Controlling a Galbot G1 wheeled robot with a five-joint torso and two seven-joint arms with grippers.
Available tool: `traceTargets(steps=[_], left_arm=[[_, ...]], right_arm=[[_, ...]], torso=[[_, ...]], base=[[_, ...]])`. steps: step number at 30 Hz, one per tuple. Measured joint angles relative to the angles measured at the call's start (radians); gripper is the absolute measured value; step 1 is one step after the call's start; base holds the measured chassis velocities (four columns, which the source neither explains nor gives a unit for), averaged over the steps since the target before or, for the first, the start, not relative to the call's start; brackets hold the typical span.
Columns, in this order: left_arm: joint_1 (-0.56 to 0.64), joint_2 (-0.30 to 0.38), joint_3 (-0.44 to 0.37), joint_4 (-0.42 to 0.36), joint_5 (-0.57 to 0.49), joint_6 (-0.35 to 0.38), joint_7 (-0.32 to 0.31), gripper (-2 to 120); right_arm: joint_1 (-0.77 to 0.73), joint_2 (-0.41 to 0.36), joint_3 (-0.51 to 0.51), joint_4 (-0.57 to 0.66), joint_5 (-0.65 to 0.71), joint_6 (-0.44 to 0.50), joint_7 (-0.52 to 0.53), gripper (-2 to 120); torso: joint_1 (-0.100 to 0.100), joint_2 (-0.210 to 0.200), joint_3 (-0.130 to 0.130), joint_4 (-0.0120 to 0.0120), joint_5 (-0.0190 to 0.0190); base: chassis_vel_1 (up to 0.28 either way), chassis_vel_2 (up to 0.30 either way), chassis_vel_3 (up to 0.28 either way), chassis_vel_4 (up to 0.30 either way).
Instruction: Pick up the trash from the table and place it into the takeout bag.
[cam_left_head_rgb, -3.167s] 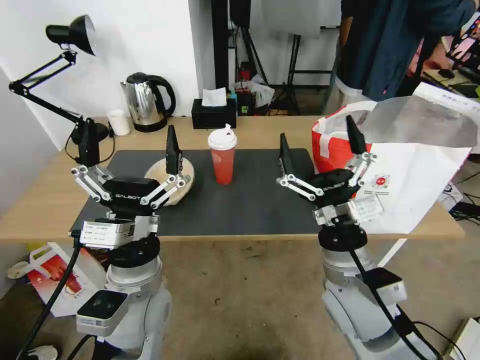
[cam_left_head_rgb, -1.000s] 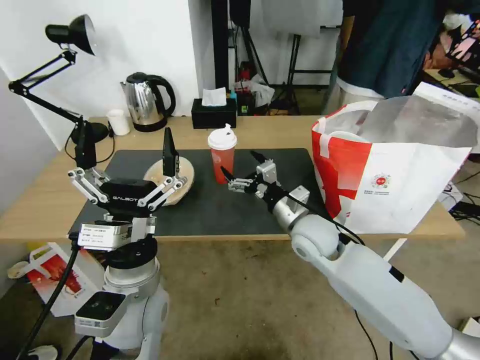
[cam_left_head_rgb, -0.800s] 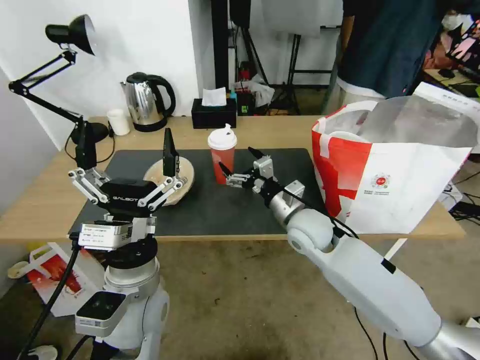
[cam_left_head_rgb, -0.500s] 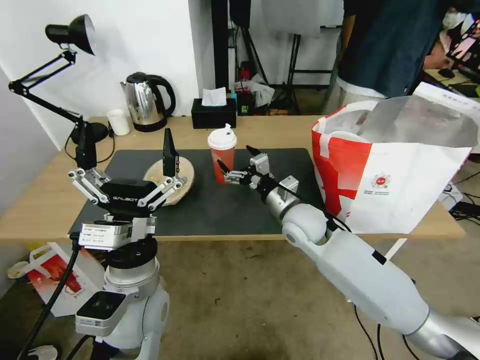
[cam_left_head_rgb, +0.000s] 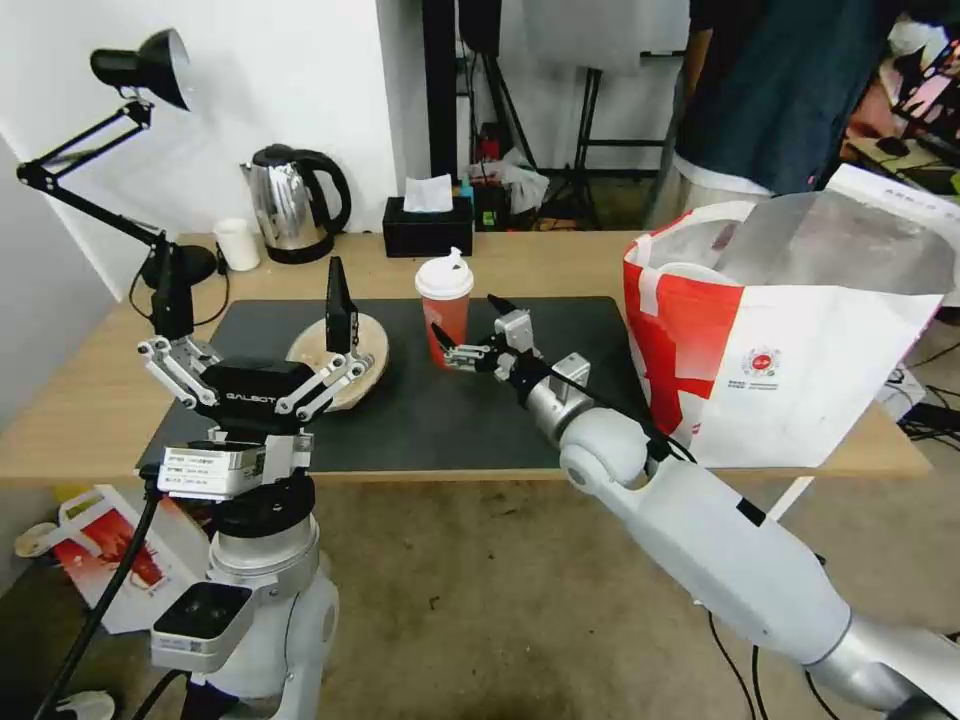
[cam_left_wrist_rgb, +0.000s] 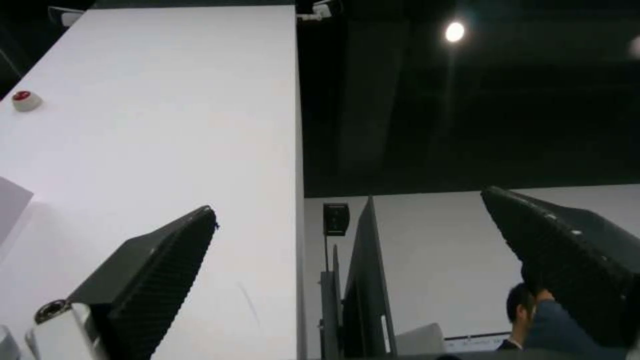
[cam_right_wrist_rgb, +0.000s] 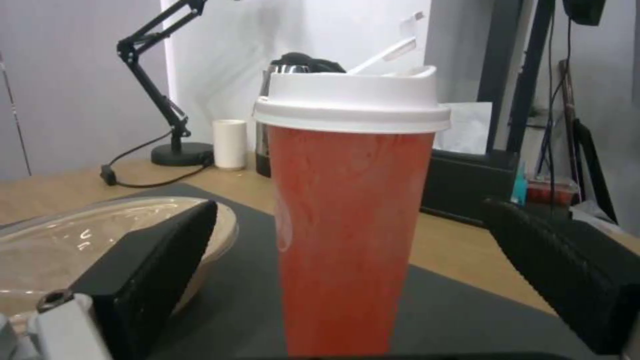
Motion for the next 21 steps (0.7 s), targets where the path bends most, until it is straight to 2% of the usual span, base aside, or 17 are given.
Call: traceTargets(steps=[21], left_arm=[[-0.011, 0.0, -0.002, 0.012, 0.0, -0.001, 0.0, 100]], right_arm=[[0.053, 0.03, -0.02, -0.098, 0.012, 0.006, -0.013, 100]], torso=[[0.0, 0.0, 0.0, 0.0, 0.0]], base=[[0.0, 0.0, 0.0, 0.0]])
